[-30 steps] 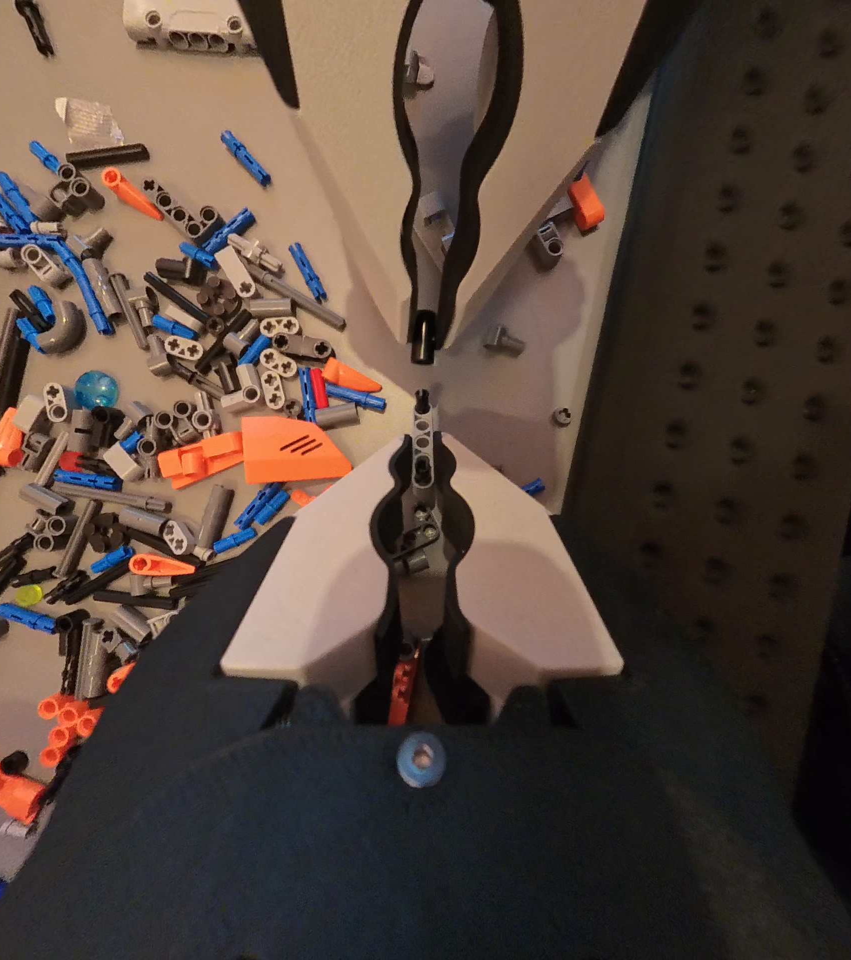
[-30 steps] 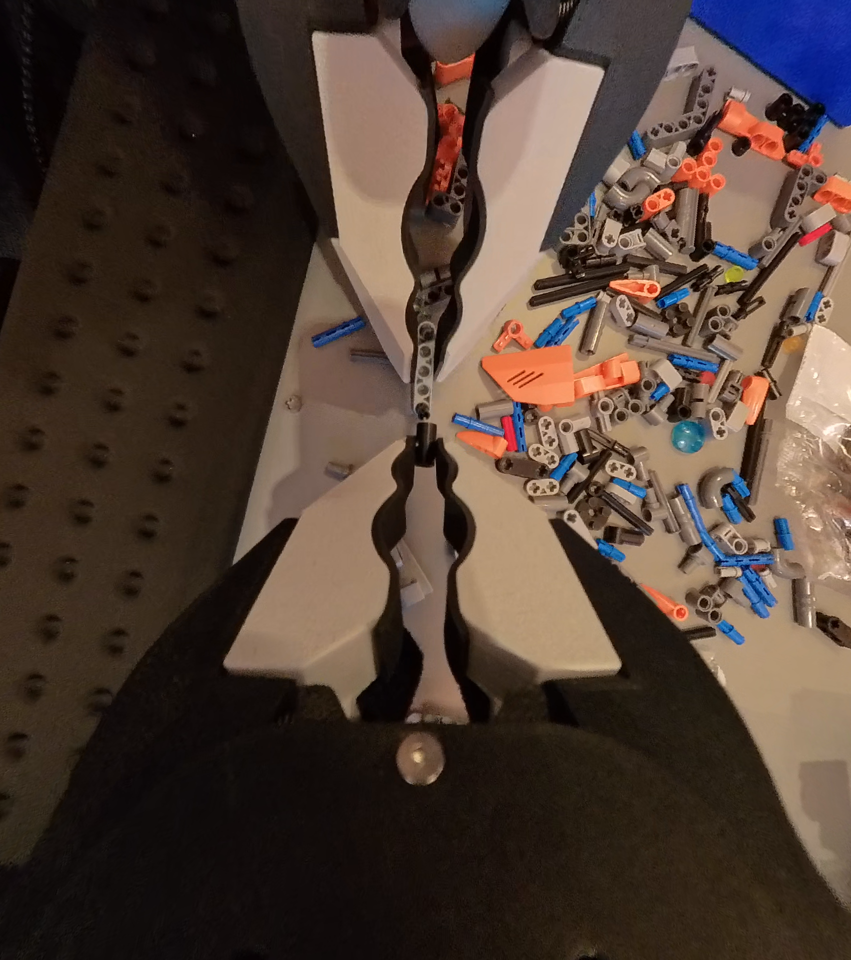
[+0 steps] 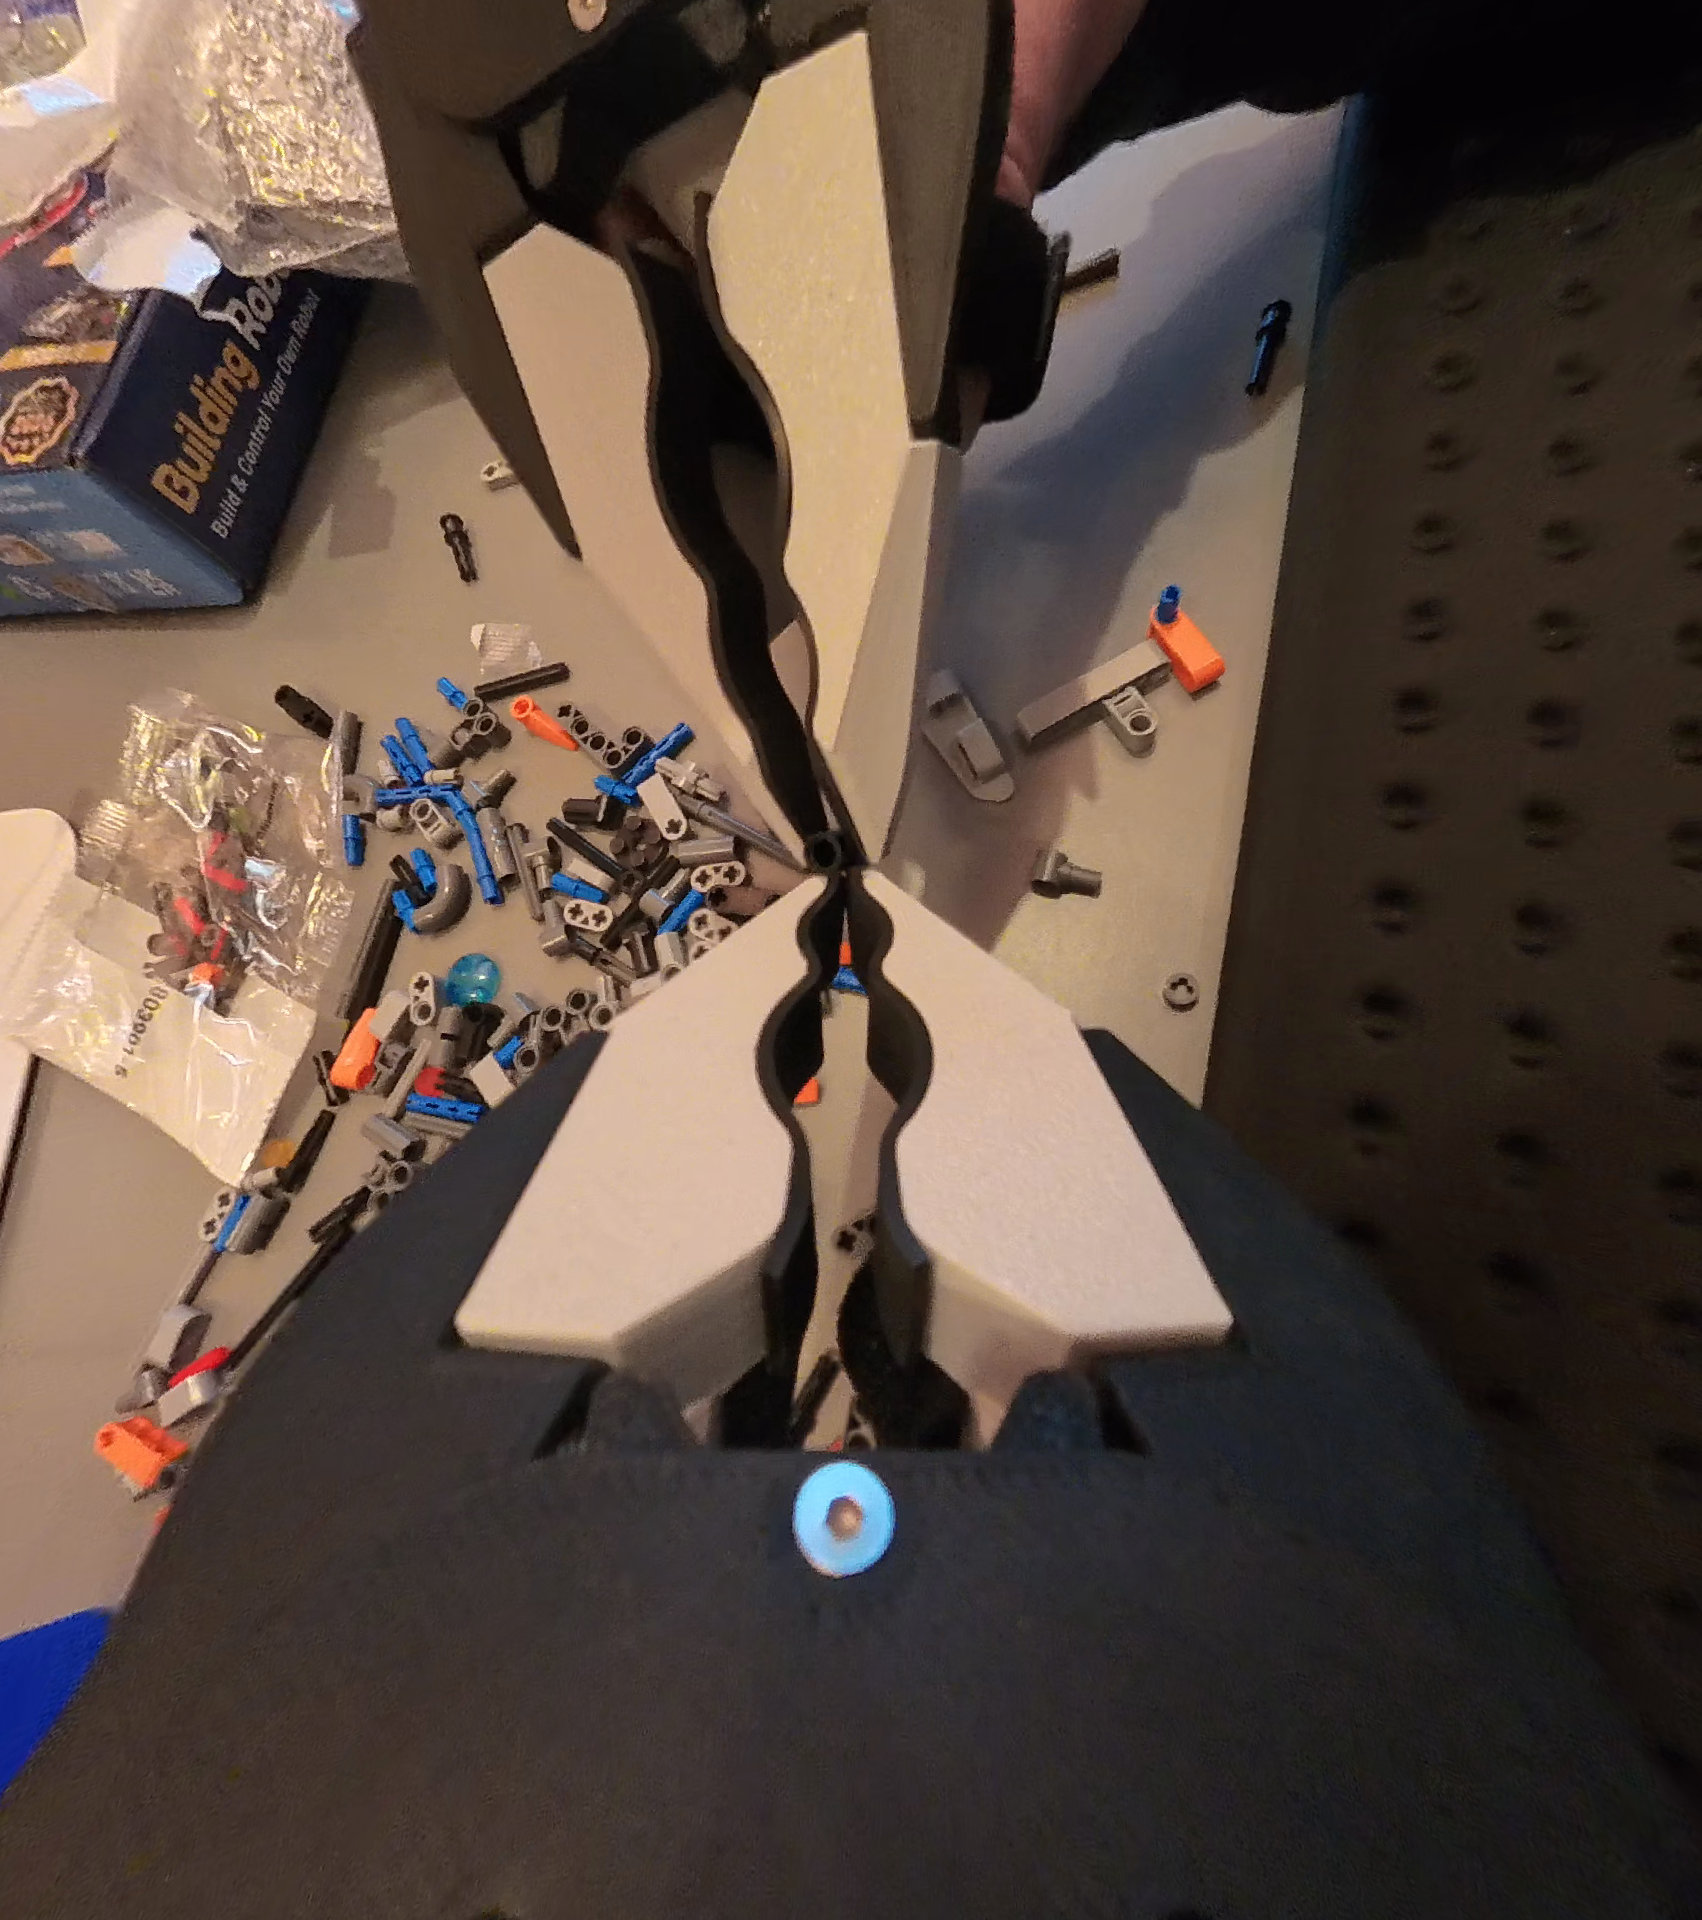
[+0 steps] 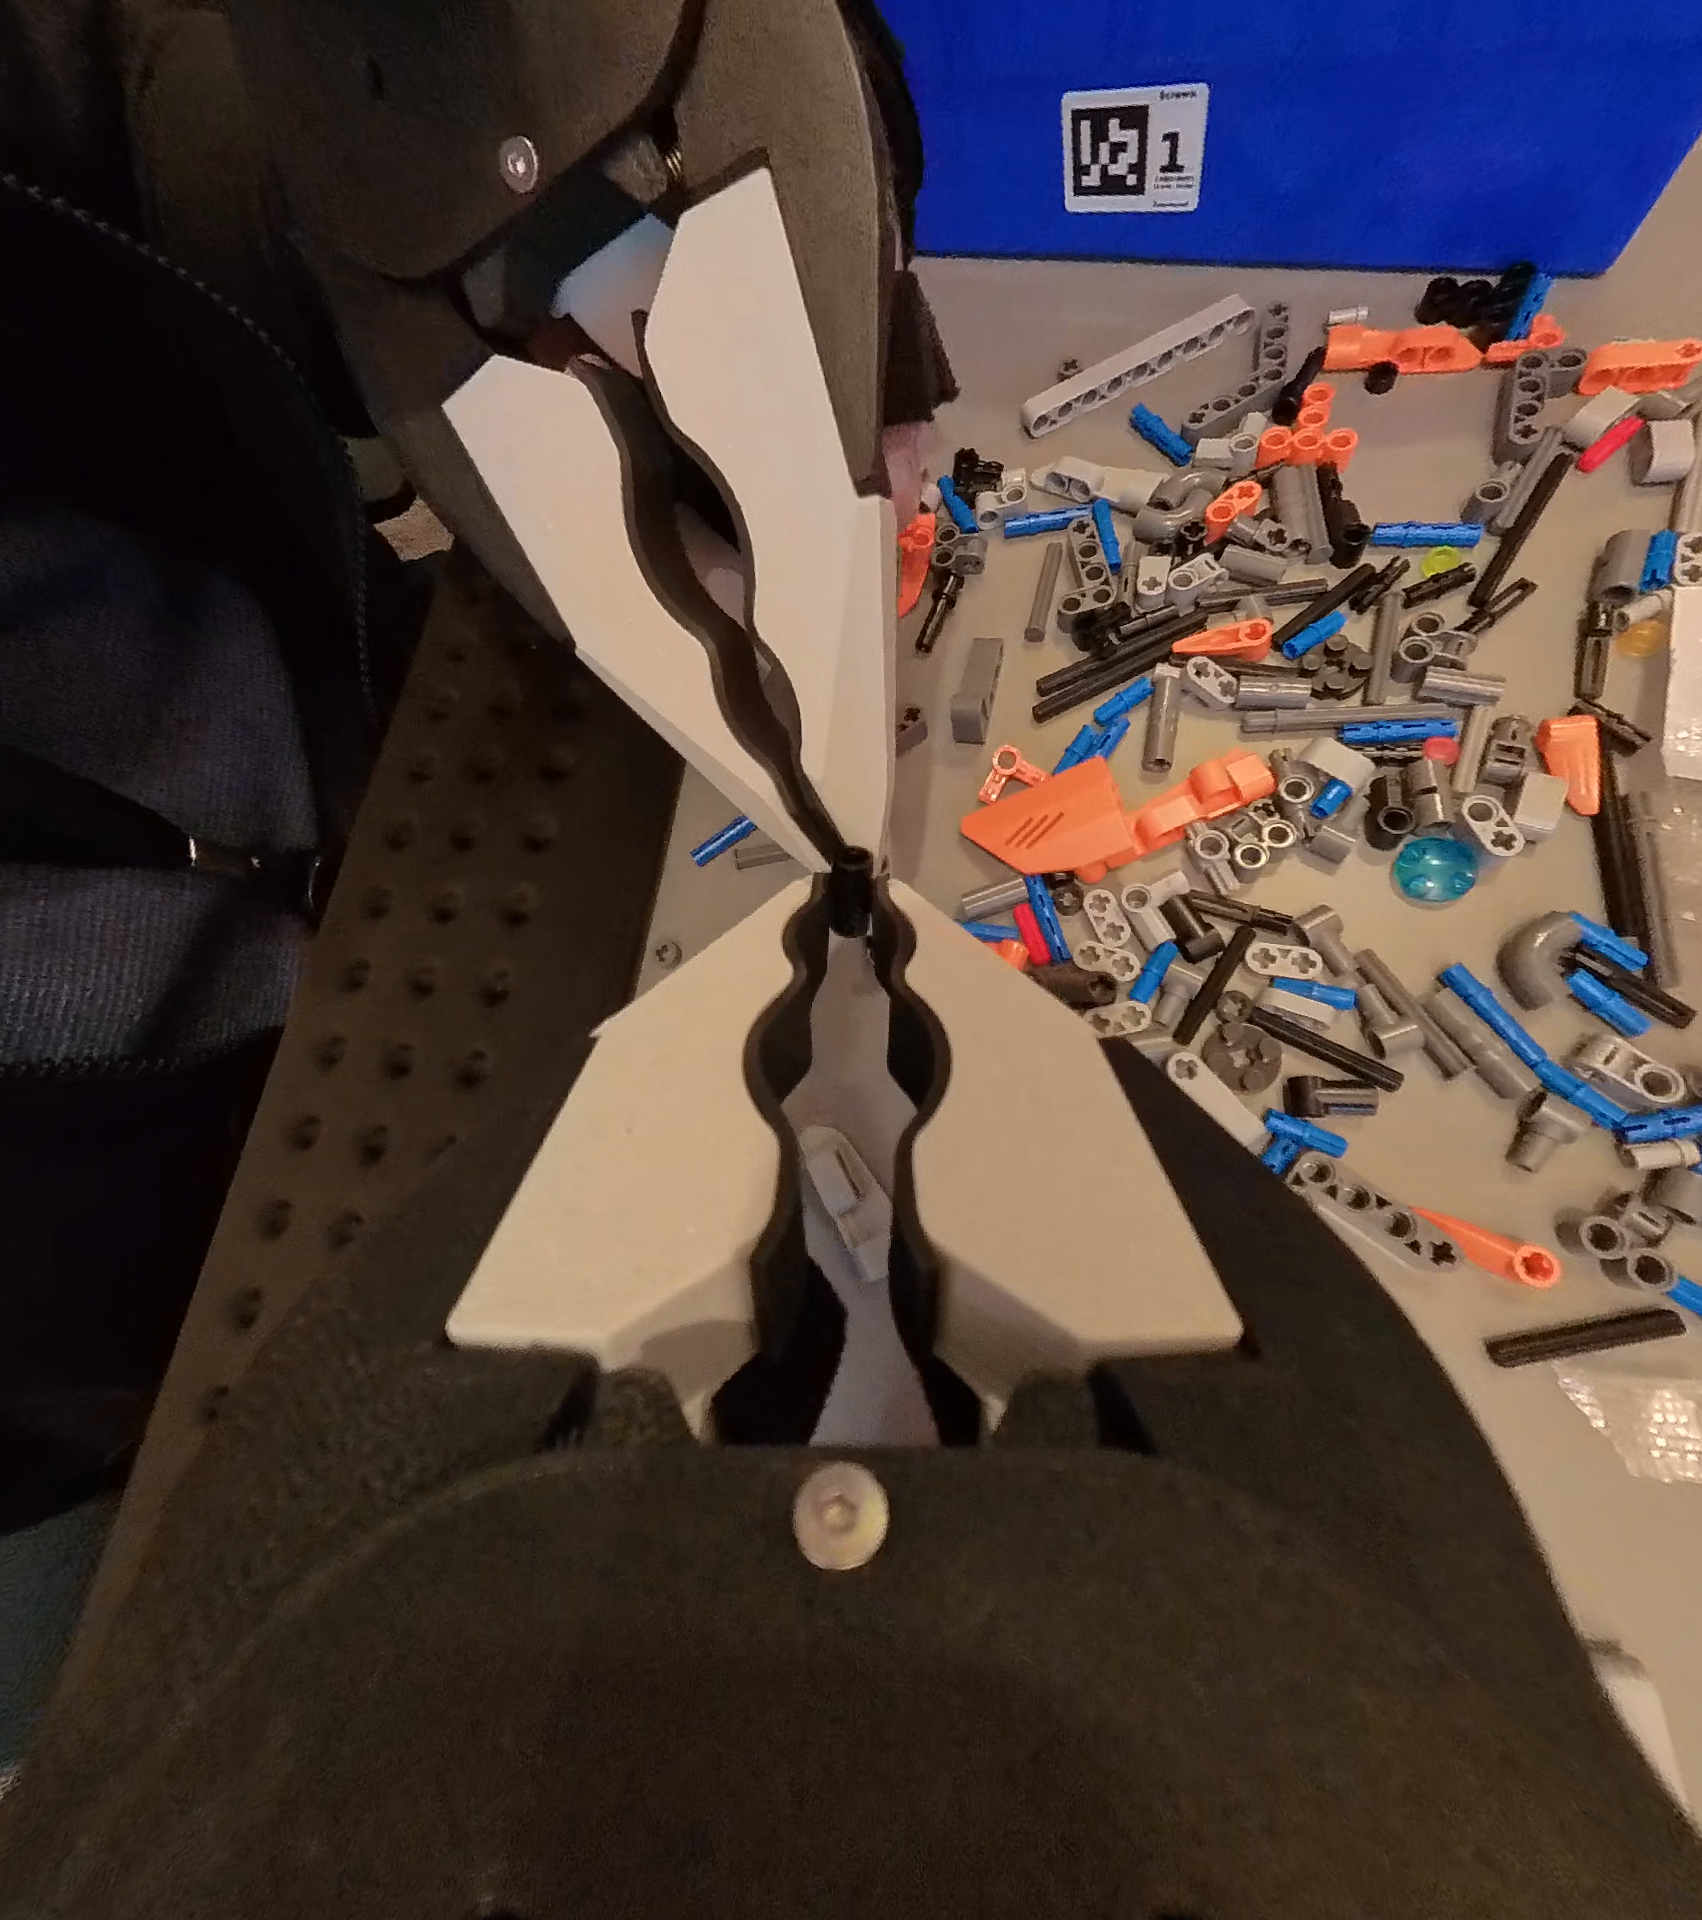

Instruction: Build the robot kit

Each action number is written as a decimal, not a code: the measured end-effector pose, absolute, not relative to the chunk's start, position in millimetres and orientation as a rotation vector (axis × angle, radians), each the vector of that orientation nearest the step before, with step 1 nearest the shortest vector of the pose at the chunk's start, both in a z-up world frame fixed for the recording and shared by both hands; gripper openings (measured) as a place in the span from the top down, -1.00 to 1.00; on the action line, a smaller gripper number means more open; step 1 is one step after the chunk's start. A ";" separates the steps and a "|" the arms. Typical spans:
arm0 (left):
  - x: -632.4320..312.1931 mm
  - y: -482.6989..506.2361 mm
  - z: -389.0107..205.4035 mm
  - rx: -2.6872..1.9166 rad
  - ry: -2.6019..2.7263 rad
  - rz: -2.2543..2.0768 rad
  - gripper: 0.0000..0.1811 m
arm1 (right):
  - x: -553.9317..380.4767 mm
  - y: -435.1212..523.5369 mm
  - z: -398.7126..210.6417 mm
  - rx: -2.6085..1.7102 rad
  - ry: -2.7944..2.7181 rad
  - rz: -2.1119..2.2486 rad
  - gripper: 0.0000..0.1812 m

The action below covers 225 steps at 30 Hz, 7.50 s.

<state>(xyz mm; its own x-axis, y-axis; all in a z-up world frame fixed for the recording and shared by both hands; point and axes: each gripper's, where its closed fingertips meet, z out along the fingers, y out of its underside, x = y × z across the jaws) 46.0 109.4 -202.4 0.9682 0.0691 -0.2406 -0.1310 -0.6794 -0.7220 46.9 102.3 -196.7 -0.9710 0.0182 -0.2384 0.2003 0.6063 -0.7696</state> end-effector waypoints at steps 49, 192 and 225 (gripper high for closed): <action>51.6 91.1 -254.5 -2.470 -0.012 0.065 0.94 | 50.5 100.6 -234.9 -0.056 2.838 -1.258 0.94; 11.0 46.6 -241.9 -2.346 -0.319 0.314 0.66 | -93.0 102.8 -242.1 0.673 2.831 -1.052 0.83; -23.4 26.2 -206.1 -2.144 -0.531 0.496 0.43 | -66.6 92.0 -149.6 0.429 2.585 -1.630 1.00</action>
<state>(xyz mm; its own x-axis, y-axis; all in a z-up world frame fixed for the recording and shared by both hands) -23.4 26.2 -206.1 0.8311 0.5326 -0.1598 0.1952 -0.5486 -0.8129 -66.6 92.0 -149.6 -0.9597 0.2036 -0.1935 0.2623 0.4038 -0.8764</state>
